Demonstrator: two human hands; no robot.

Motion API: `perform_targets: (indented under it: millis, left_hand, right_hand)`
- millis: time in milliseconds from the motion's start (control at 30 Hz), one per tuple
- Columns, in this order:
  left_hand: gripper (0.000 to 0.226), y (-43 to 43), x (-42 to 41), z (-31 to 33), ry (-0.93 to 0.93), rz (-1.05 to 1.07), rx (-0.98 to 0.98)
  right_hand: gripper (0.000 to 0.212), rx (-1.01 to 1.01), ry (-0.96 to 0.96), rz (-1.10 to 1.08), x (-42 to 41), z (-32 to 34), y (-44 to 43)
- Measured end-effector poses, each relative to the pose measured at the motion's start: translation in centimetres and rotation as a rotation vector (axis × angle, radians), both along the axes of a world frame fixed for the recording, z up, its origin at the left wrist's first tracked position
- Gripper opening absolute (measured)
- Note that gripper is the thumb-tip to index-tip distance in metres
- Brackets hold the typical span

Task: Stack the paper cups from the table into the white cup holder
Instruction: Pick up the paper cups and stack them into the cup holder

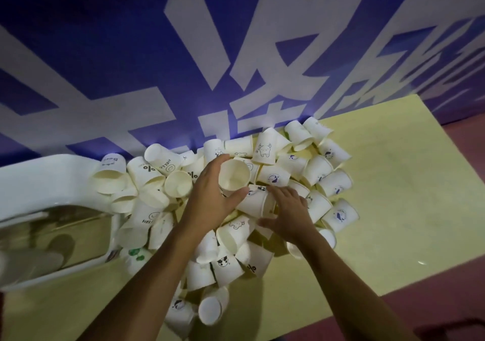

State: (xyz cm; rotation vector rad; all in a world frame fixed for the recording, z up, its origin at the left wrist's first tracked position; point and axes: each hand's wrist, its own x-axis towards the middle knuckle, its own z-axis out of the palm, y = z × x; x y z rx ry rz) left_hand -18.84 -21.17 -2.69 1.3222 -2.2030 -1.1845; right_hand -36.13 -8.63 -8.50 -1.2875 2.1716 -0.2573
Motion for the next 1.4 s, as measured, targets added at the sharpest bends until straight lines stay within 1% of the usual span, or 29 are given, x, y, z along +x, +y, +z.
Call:
perform_targets:
  millis: [67,167,233,267,367,500,533,633,700,800,900,1067,1133,1267,1400]
  left_hand:
    - [0.081,0.1,-0.8,0.0,-0.014,0.020,0.007]
    - [0.082,-0.1,-1.0,0.0,-0.003,0.061,0.026]
    - [0.082,-0.2,-0.6,0.0,0.015,0.100,0.036]
    - [0.083,-0.1,-0.1,0.1,0.029,0.117,0.037]
    - [0.082,0.3,1.9,0.6,0.084,0.177,0.044]
    - [0.095,1.2,6.2,1.3,0.143,0.292,0.052]
    - [0.094,1.3,7.5,1.5,0.163,0.317,0.055]
    - [0.083,1.8,11.5,2.5,0.176,0.382,0.045]
    - [0.079,1.9,14.3,3.0,0.179,0.411,0.024]
    - [0.075,1.9,19.3,3.3,0.238,0.457,0.027]
    - [0.077,2.1,24.4,3.5,0.248,0.500,-0.005]
    - [0.077,2.2,33.2,3.7,0.276,0.527,-0.051]
    - [0.078,2.0,36.7,3.5,0.272,0.531,-0.073]
    - [0.079,1.0,42.4,3.1,0.278,0.556,-0.117]
    - [0.077,-1.0,46.1,2.7,0.296,0.606,-0.152]
  right_hand:
    - [0.084,-0.052,-0.032,-0.008,-0.6,-0.4,0.2]
    - [0.077,-0.231,-0.151,-0.076,-1.3,-0.3,0.6]
    - [0.080,-0.317,-0.250,-0.129,-1.8,0.7,0.5]
    - [0.082,-0.345,-0.268,-0.136,-1.9,1.3,0.4]
    - [0.081,-0.416,-0.272,-0.115,-1.4,3.0,-0.3]
    - [0.084,-0.472,-0.274,-0.082,0.7,5.1,-1.3]
    - [0.086,-0.473,-0.283,-0.083,1.6,5.5,-1.6]
    - [0.089,-0.472,-0.355,-0.110,4.9,6.4,-2.7]
    - [0.082,-0.490,-0.358,-0.082,7.5,7.0,-3.4]
    - [0.076,-0.514,-0.339,-0.008,12.3,7.8,-4.7]
    - [0.078,-0.527,-0.333,0.059,17.3,8.5,-5.6]
    - [0.079,-0.531,-0.360,0.106,26.5,8.9,-6.7]
    - [0.079,-0.532,-0.383,0.085,29.9,8.6,-7.1]
    - [0.066,-0.523,-0.444,0.043,35.3,8.7,-7.6]
    - [0.066,-0.533,-0.453,0.019,38.8,9.1,-7.8]
